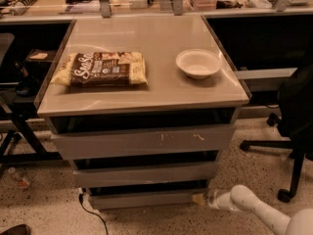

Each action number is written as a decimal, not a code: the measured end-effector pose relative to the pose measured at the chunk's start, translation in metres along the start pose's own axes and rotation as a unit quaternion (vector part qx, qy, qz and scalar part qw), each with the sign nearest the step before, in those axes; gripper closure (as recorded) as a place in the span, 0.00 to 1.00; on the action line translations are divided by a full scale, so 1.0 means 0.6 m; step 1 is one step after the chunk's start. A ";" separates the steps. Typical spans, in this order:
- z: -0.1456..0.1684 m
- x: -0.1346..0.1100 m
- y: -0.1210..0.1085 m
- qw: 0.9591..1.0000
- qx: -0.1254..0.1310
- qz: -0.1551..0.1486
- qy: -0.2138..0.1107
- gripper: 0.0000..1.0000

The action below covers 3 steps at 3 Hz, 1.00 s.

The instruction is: Close bottom drawer

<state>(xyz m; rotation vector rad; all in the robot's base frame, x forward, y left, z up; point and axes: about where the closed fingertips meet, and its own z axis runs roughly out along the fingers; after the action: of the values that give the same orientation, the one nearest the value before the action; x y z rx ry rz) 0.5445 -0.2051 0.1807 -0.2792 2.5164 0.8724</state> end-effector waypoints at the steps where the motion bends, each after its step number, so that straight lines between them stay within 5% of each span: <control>1: 0.008 -0.019 0.003 1.000 0.000 -0.007 -0.003 1.00; 3: 0.007 -0.020 0.007 1.000 0.000 -0.012 0.003 1.00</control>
Offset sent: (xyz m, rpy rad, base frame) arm 0.0384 0.0108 0.0089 -0.0114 -0.0389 0.0166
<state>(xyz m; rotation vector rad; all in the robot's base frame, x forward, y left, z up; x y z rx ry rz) 0.5551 -0.1988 0.1861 -0.3112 2.5129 0.8631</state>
